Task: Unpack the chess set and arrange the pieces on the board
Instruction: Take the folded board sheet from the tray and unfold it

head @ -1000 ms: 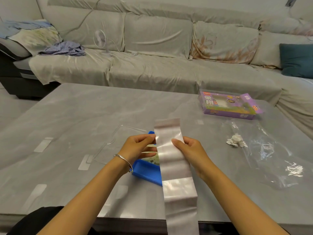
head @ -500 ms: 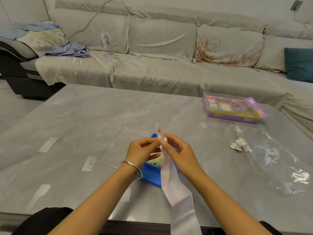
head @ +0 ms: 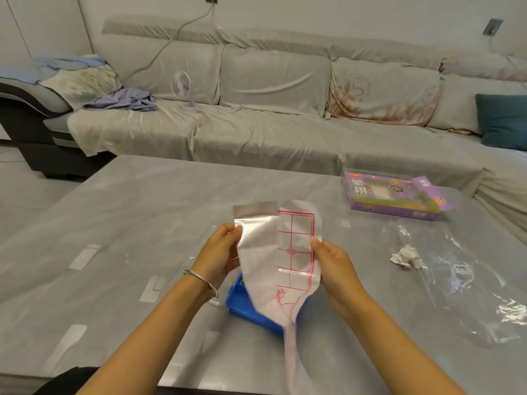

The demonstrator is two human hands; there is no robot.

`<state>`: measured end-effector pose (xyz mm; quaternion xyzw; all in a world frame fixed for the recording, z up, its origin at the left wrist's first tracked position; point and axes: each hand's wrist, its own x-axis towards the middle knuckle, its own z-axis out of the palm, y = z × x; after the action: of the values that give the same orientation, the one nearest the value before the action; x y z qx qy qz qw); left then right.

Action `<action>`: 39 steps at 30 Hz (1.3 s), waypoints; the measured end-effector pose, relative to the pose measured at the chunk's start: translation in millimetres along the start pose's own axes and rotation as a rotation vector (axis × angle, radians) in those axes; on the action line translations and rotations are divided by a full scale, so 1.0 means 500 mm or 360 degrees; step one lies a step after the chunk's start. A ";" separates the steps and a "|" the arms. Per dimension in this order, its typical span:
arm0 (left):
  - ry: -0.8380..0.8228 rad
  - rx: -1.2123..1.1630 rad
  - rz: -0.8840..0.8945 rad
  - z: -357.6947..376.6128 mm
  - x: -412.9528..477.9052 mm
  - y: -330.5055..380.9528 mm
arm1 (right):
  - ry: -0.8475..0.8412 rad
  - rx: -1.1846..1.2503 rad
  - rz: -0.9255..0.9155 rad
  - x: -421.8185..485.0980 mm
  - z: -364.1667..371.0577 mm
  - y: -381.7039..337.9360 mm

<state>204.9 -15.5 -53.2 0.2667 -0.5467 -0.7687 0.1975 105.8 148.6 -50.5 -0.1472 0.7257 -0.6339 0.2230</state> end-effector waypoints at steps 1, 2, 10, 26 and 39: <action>0.0061 0.0037 0.0008 -0.004 0.007 0.002 | 0.0004 -0.0008 -0.0027 0.001 -0.005 -0.009; 0.0105 0.0092 0.0025 -0.004 0.013 0.004 | -0.0011 -0.0013 -0.0049 -0.002 -0.008 -0.018; 0.0530 0.0732 0.0527 0.028 -0.013 0.081 | 0.0071 0.0056 -0.0235 -0.033 0.015 -0.105; 0.0488 0.1084 0.0520 0.034 -0.062 0.141 | 0.0053 -0.0047 -0.0521 -0.085 0.089 -0.202; 0.0589 0.1056 0.0587 -0.012 -0.074 0.209 | 0.0189 -0.0096 -0.0478 -0.103 0.060 -0.232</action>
<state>238.6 -31.7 51.4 0.3472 -0.7585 -0.4418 0.3300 157.2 130.6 68.0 -0.2227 0.7262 -0.6458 0.0779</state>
